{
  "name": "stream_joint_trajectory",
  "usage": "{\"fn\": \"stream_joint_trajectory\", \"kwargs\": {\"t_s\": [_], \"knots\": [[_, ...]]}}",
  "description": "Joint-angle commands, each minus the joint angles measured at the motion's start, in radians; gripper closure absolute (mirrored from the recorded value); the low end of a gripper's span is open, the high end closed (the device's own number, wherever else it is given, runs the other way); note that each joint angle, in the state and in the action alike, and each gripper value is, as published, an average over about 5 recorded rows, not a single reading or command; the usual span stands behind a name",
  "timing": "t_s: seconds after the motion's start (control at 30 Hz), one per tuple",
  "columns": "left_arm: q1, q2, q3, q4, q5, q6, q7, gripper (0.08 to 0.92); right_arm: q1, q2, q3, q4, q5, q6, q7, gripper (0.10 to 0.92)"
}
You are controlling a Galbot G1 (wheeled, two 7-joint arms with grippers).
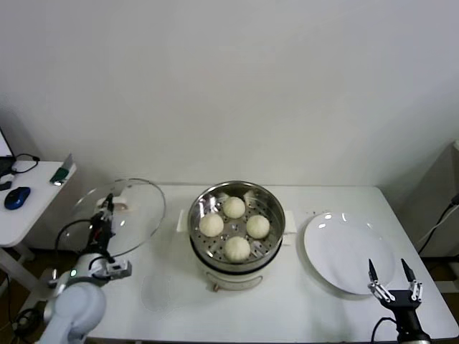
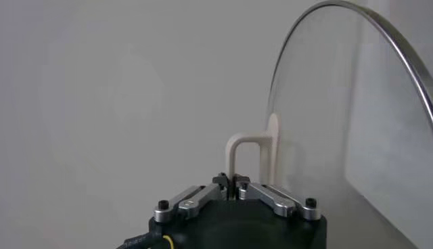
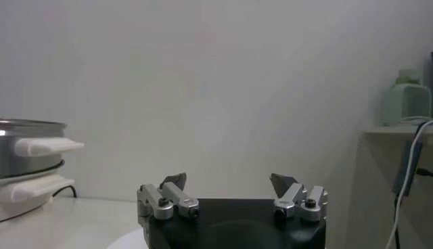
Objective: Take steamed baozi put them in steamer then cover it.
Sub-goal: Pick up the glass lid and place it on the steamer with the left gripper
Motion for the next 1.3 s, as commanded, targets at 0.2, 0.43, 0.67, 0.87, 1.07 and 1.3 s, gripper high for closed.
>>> {"fn": "stream_joint_trajectory", "kwargs": {"t_s": [0.2,0.43,0.67,0.87,1.07,1.3], "knots": [[-0.126,-0.008,0.266,-0.247,0.099,0.268,0.199,0.862,0.027,-0.001,-0.013,-0.024,-0.01,0.007,-0.003,0.203],[-0.228,-0.129,0.472,-0.227,0.258,0.306,0.258,0.862,0.037,-0.006,-0.015,-0.044,-0.009,0.016,-0.008,0.203],[-0.284,-0.286,0.617,-0.165,0.376,0.334,0.277,0.862,0.051,-0.014,-0.016,-0.076,-0.007,0.025,-0.007,0.203],[-0.27,-0.415,0.708,-0.101,0.481,0.322,0.284,0.862,0.053,-0.025,-0.017,-0.085,0.002,0.031,-0.007,0.203],[-0.237,-0.518,0.761,-0.021,0.546,0.315,0.264,0.862,0.054,-0.033,-0.018,-0.086,0.013,0.033,-0.007,0.203],[-0.23,-0.56,0.758,0.085,0.588,0.314,0.239,0.862,0.053,-0.037,-0.015,-0.084,0.016,0.034,-0.005,0.203]]}}
